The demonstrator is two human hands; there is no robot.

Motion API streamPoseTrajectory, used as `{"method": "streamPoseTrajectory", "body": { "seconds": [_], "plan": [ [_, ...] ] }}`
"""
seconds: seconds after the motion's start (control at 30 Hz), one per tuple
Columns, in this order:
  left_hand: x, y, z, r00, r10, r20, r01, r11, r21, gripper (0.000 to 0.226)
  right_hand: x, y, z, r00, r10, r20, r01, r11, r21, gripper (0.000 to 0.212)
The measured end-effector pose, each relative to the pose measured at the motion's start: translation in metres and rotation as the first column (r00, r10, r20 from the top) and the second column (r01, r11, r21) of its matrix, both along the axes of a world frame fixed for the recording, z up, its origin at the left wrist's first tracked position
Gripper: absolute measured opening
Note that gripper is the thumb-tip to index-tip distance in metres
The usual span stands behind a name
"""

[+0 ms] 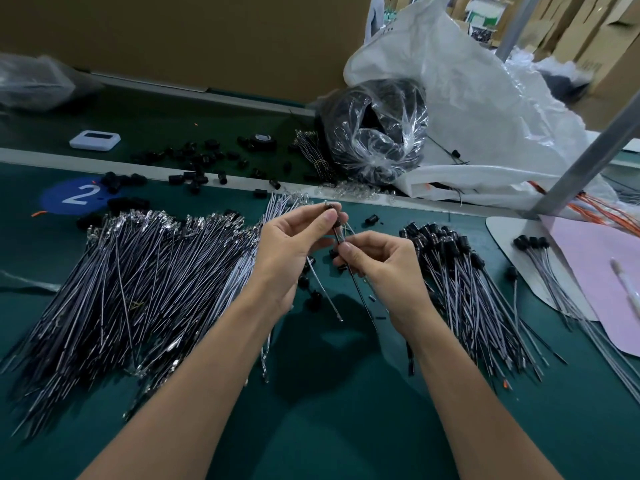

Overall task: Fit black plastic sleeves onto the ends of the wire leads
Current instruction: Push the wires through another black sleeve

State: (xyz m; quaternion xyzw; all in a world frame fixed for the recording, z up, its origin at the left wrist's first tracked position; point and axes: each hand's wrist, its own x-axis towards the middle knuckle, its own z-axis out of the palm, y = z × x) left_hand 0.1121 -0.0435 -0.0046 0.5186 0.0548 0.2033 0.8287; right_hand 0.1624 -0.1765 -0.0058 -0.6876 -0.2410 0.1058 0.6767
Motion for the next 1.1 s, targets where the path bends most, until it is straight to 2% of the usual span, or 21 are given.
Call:
{"method": "streamPoseTrajectory", "body": {
  "seconds": [0.13,0.23,0.4,0.5,0.6,0.9,1.1],
  "plan": [
    [0.000,-0.003,-0.001,1.000,-0.001,0.004,0.001,0.998,0.058,0.012,-0.002,0.001,0.000,0.999,-0.044,0.026,0.044,0.999,0.018,0.009],
    [0.000,-0.005,-0.001,1.000,-0.004,0.008,0.004,0.997,0.079,0.015,-0.002,0.002,0.000,0.997,-0.061,0.049,0.059,0.998,0.028,0.010],
    [-0.002,-0.001,0.002,0.998,0.049,0.031,-0.050,0.999,0.013,0.023,-0.001,0.002,-0.002,0.996,-0.067,0.064,0.067,0.998,0.002,0.009],
    [-0.002,0.003,0.003,0.997,0.071,0.040,-0.068,0.996,-0.057,0.019,0.000,0.002,-0.003,0.995,-0.065,0.074,0.067,0.998,-0.014,0.012],
    [-0.003,0.006,0.003,0.997,0.061,0.049,-0.058,0.997,-0.058,0.014,0.000,0.002,-0.003,0.995,-0.059,0.079,0.061,0.998,-0.016,0.012],
    [-0.003,0.006,0.003,0.999,0.016,0.038,-0.016,1.000,-0.014,0.016,-0.003,0.002,0.001,0.997,-0.055,0.057,0.055,0.998,-0.004,0.008],
    [-0.003,0.007,0.002,0.998,0.055,0.038,-0.054,0.998,-0.034,0.017,-0.004,0.001,0.003,0.999,-0.046,-0.018,0.047,0.995,0.088,0.014]
  ]
}}
